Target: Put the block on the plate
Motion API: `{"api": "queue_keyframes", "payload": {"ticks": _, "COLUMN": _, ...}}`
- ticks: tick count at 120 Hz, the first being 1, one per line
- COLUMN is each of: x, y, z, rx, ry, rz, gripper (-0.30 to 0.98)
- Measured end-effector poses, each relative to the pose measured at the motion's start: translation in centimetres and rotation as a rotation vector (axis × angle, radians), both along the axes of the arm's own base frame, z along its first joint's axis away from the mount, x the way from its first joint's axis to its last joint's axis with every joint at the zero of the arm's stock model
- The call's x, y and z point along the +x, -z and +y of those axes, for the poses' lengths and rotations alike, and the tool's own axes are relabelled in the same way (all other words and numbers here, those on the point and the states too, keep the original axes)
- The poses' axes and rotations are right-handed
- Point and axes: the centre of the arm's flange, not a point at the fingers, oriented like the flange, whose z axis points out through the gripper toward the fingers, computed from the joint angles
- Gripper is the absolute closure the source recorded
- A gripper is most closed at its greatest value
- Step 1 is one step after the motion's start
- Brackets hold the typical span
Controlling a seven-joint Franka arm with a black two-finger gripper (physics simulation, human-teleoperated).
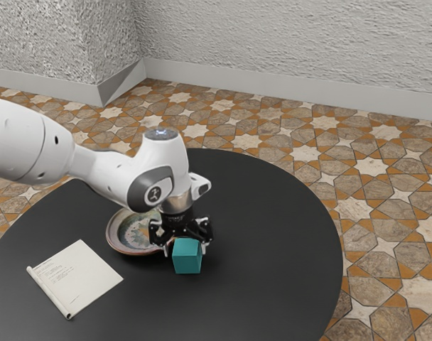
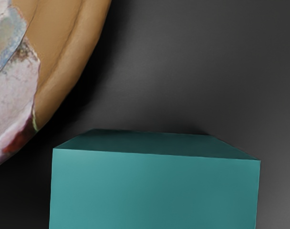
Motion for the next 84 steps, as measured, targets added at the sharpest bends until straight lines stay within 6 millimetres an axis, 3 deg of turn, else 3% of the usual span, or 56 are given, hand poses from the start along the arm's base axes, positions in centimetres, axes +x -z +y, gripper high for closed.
{"api": "queue_keyframes", "payload": {"ticks": 53, "x": -0.10, "y": 0.82, "z": -0.15, "rx": -0.010, "ry": 0.010, "rz": -0.002, "gripper": 0.01}}
{"api": "queue_keyframes", "payload": {"ticks": 84, "x": -0.07, "y": 0.82, "z": -0.22, "rx": -0.013, "ry": 0.015, "rz": -0.006, "gripper": 0.15}}
